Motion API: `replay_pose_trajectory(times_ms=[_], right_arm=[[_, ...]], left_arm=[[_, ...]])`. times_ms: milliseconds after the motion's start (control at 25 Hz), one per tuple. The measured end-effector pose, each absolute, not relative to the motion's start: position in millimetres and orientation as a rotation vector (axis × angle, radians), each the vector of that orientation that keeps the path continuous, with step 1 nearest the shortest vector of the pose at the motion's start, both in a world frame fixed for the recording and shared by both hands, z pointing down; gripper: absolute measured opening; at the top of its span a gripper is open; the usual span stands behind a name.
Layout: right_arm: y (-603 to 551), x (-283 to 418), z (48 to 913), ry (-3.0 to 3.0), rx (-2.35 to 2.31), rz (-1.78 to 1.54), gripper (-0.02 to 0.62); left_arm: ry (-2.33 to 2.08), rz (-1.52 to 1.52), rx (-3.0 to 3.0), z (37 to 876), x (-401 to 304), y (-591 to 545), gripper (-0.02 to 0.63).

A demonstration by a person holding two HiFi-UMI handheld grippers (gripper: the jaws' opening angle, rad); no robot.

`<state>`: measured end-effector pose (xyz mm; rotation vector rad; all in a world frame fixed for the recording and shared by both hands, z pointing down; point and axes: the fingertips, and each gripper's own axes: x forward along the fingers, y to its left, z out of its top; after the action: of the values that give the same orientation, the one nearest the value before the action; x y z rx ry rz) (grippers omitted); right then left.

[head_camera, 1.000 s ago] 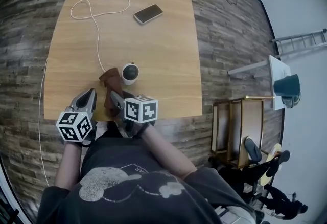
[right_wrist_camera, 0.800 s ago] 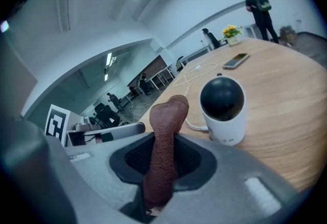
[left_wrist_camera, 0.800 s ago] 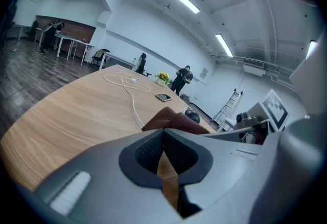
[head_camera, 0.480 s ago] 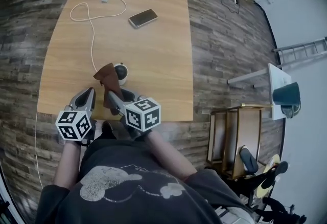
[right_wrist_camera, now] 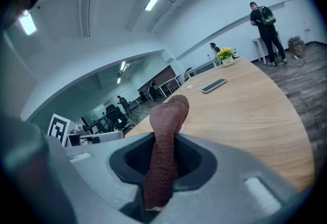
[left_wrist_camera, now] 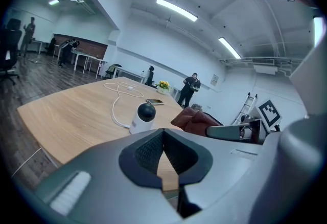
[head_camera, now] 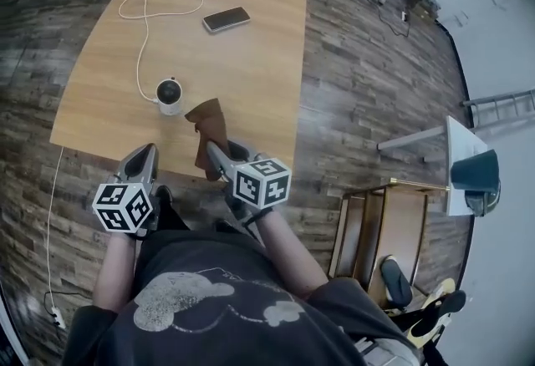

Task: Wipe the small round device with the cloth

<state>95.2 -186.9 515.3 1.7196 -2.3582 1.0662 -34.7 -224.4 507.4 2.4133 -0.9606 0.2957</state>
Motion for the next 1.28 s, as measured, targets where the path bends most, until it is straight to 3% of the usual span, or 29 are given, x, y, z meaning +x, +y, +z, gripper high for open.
replay_pose_trajectory(times_ms=[480,880,1280], right_arm=[[-83.7,126.3,537.1,-2.411,1.555,1.089,0.075],[-43.8,121.7,547.1,-2.362,1.595,1.13,0.075],[23.1,81.2,520.4,-2.387,1.68,1.049,0.075]], left_arm=[[-1.092,0.304,2.36,509.7,-23.0,-103.8,0.018],[-1.037,0.27,2.387,497.6,-28.2,-69.0,0.018],[-1.075,0.183,2.4,483.4,-83.9,2.8,0.018]])
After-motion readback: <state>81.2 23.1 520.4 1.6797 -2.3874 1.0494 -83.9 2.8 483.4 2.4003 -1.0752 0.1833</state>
